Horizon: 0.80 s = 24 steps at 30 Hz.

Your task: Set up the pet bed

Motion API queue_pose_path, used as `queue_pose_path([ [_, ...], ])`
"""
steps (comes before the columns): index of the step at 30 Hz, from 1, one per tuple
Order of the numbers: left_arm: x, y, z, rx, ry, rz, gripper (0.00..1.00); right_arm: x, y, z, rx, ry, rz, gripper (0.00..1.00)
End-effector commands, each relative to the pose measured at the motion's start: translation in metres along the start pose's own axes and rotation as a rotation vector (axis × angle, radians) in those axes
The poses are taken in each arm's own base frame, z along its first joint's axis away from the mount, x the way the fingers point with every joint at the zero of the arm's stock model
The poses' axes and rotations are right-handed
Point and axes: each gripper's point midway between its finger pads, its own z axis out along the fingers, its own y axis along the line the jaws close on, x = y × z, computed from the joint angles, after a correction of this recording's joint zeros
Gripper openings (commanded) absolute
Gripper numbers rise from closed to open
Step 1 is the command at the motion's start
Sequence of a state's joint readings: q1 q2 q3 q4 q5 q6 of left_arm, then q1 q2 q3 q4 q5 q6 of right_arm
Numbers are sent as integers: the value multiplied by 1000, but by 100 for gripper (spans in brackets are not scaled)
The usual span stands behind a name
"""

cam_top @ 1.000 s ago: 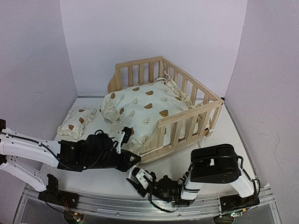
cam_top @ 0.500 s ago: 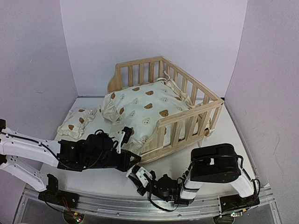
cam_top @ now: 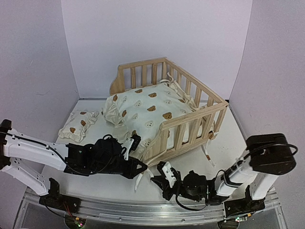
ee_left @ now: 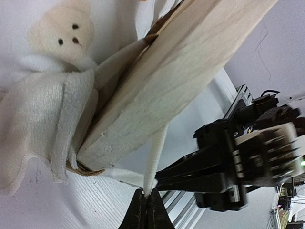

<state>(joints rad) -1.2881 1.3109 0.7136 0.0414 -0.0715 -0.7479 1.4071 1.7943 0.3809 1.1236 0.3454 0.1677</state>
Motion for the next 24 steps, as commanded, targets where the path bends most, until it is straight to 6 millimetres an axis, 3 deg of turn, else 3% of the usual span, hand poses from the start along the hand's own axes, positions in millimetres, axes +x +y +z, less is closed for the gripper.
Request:
queue_pose_path([
  [1,-2,-12,9,36,26,15,0,18,-8,-15,48,264,30,0],
  [5,2,-9,19,20,42,18,0,-2,-21,-34,113,329,-48,0],
  [8,7,-5,25,8,54,11,0,-29,-28,-47,140,339,-132,0],
  [13,10,-1,28,3,51,-2,0,-54,-5,-61,-4,356,-157,3],
  [20,13,-1,33,5,62,1,0,-20,14,-67,-92,529,-16,7],
  [22,14,0,33,2,64,4,0,-12,3,-68,-16,579,12,3],
  [24,14,1,33,-1,62,6,0,-7,-9,-72,57,590,50,10],
])
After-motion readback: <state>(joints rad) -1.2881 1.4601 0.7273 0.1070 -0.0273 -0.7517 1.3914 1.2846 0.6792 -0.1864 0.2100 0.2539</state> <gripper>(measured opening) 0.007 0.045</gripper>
